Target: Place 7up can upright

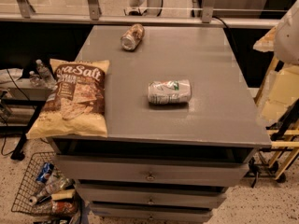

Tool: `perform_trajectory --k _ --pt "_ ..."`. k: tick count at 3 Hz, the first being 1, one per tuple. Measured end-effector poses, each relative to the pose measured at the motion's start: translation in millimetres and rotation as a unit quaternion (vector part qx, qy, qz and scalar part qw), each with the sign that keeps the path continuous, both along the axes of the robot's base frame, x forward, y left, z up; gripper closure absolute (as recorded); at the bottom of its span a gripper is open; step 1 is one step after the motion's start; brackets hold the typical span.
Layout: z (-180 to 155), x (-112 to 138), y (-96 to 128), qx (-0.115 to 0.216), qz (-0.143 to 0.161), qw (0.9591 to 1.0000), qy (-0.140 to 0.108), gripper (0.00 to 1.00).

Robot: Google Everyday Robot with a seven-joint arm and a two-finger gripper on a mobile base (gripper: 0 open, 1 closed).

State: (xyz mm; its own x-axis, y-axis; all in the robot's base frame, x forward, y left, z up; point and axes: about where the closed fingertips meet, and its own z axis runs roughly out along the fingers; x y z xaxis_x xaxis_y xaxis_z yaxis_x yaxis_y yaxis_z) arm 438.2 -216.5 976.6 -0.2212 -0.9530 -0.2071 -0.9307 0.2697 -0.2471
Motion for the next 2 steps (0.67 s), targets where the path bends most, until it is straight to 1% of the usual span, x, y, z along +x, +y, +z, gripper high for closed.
perform_trajectory --k 1,2 --pt "-1.3 4.1 3.4 -0.001 0.004 1.0 0.0 0.0" --pt "-8.8 23.3 19.5 -0.003 0.021 0.9998 0.003 0.0"
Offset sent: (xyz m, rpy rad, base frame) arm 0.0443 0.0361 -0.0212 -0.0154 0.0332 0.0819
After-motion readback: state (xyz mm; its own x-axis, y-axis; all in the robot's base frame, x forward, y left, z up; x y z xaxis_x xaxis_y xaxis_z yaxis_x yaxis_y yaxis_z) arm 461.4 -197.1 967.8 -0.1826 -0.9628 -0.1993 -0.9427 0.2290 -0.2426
